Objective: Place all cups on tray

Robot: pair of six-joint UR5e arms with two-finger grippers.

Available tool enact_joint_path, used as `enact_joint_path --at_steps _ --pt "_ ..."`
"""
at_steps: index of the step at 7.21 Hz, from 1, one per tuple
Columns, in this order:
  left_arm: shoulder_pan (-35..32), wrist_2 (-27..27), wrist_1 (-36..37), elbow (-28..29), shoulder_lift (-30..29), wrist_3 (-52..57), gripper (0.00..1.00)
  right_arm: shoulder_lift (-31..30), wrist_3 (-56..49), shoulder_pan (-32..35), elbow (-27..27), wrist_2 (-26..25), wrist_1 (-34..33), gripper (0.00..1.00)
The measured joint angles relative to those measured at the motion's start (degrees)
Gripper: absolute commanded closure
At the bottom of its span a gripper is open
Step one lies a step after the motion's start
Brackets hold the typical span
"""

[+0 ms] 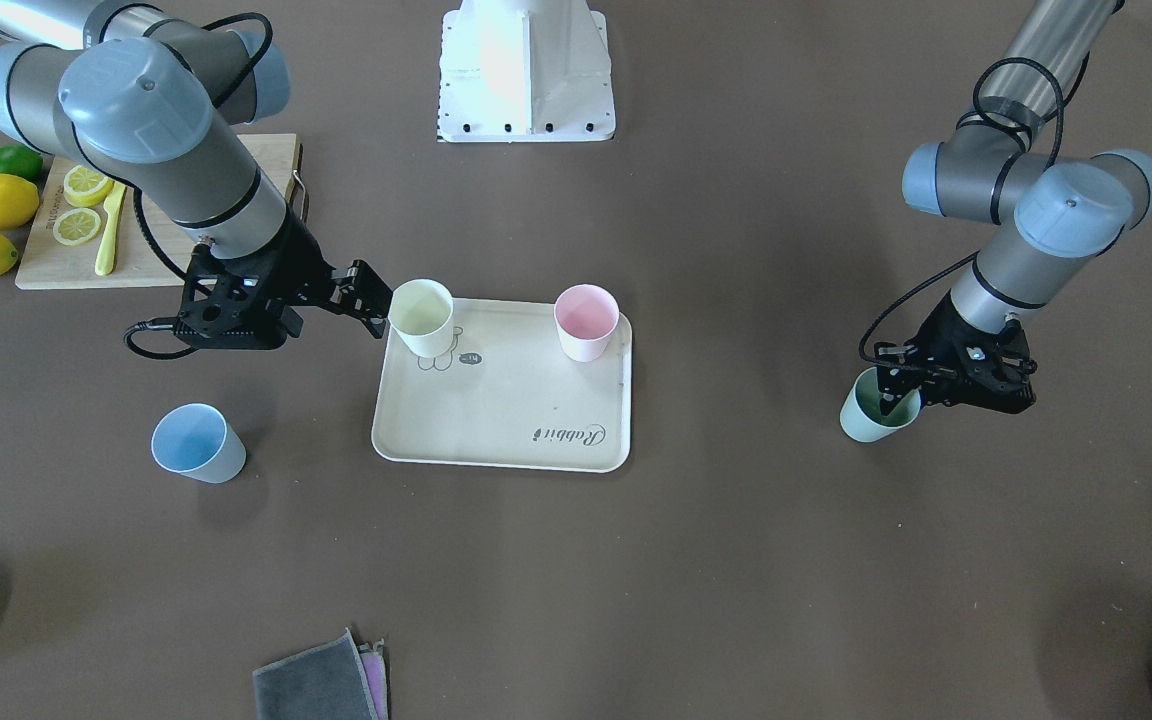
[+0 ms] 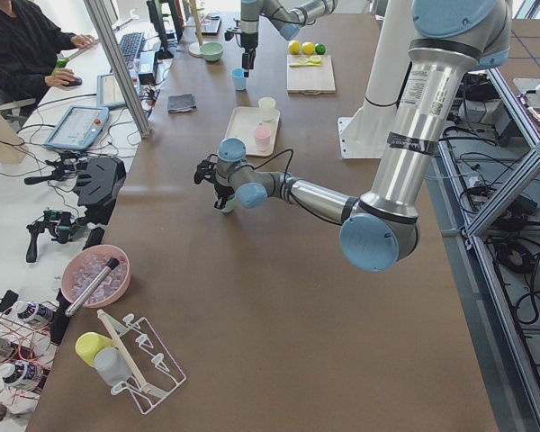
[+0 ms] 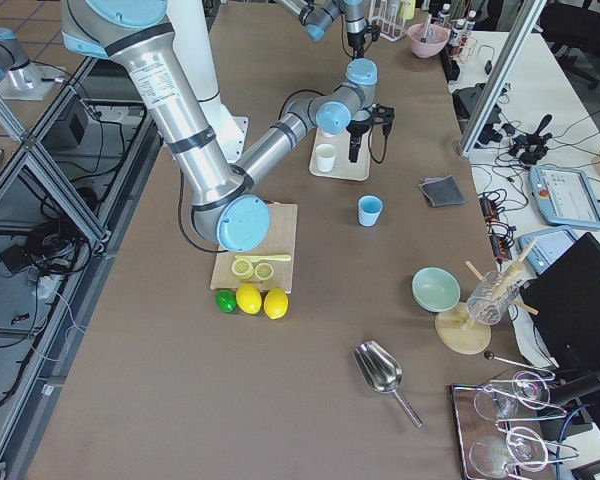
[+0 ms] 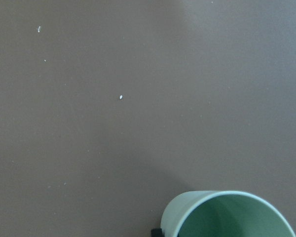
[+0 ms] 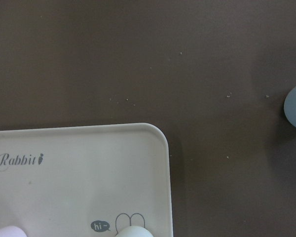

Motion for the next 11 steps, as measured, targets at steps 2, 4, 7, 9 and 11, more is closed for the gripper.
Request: enact_joint_path --at_steps 2,4,7,9,11 --pt "-0.82 -0.64 9.51 -0.73 -8.00 -4.82 1.00 -1.79 -11.78 3.82 -0.40 -0.07 -4.30 0.00" --pt "2.11 -0.15 13.96 -0.58 -14.21 -12.11 1.00 -3.95 -20.34 5.94 -4.12 -0.46 -4.31 0.00" --pt "7.89 4.02 18.22 -0.71 -20.19 -19.02 1.00 -5.68 -21.34 5.52 -14.36 -1.32 8.78 0.00" --pt "8.69 4.66 18.90 -1.44 -20.43 -19.74 1.00 -5.93 -19.02 3.77 -17.13 -1.70 12.64 0.22" --pt "8.81 4.75 19.00 -1.86 -20.44 -19.87 1.00 -6.13 -17.20 2.12 -17.44 -2.39 13.30 1.00"
